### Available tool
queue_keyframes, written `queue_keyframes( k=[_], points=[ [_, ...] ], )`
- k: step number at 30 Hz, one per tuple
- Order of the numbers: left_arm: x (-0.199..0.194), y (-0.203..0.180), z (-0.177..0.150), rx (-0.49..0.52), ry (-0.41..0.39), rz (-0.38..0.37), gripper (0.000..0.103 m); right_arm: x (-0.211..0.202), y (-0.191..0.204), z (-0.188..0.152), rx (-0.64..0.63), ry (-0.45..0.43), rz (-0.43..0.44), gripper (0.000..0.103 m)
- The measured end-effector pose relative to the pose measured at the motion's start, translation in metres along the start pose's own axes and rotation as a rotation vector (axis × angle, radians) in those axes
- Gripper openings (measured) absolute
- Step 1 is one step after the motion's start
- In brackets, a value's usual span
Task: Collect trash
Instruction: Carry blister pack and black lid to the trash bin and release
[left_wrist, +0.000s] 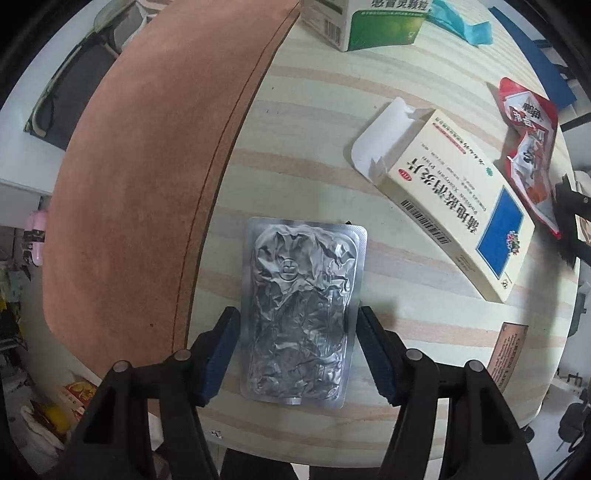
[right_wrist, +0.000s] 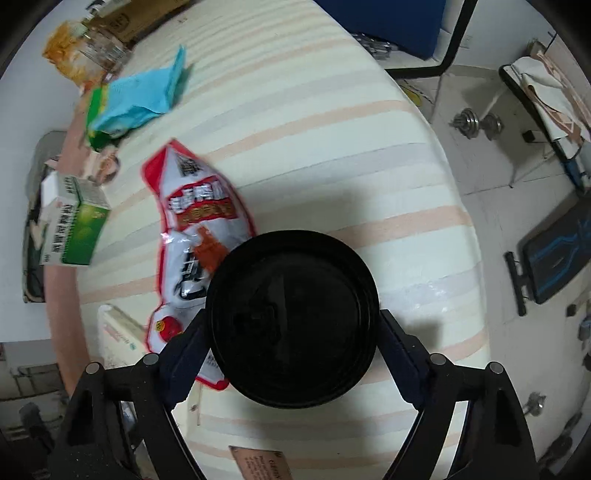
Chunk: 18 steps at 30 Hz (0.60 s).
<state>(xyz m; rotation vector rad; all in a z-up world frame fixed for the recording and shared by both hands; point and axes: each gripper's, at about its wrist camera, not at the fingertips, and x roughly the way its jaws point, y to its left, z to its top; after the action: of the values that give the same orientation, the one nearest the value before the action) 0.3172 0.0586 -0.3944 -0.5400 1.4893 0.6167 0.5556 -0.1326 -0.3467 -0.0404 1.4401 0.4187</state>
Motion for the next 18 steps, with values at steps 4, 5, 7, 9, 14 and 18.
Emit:
queue_keyframes(
  k=[4, 5, 7, 9, 14, 18],
  points=[
    [-0.022, -0.004, -0.001, 0.015, -0.029, 0.003, 0.062, -0.015, 0.002, -0.013, -0.032, -0.044, -0.01, 0.086],
    [-0.03, -0.003, -0.003, 0.022, -0.042, 0.002, 0.062, -0.019, 0.002, -0.017, -0.04, -0.054, -0.012, 0.086],
    [-0.041, -0.003, -0.007, 0.036, -0.063, 0.002, 0.062, -0.031, 0.004, -0.029, -0.062, -0.078, -0.018, 0.086],
    [-0.054, -0.005, -0.012, 0.057, -0.093, 0.006, 0.062, -0.043, 0.001, -0.043, -0.074, -0.094, -0.017, 0.086],
    [-0.085, 0.002, -0.032, 0.079, -0.152, -0.027, 0.062, -0.069, 0.003, -0.084, -0.072, -0.116, 0.017, 0.086],
    [-0.115, 0.015, -0.053, 0.105, -0.185, -0.073, 0.062, -0.091, 0.007, -0.124, -0.053, -0.131, 0.053, 0.086]
  ],
)
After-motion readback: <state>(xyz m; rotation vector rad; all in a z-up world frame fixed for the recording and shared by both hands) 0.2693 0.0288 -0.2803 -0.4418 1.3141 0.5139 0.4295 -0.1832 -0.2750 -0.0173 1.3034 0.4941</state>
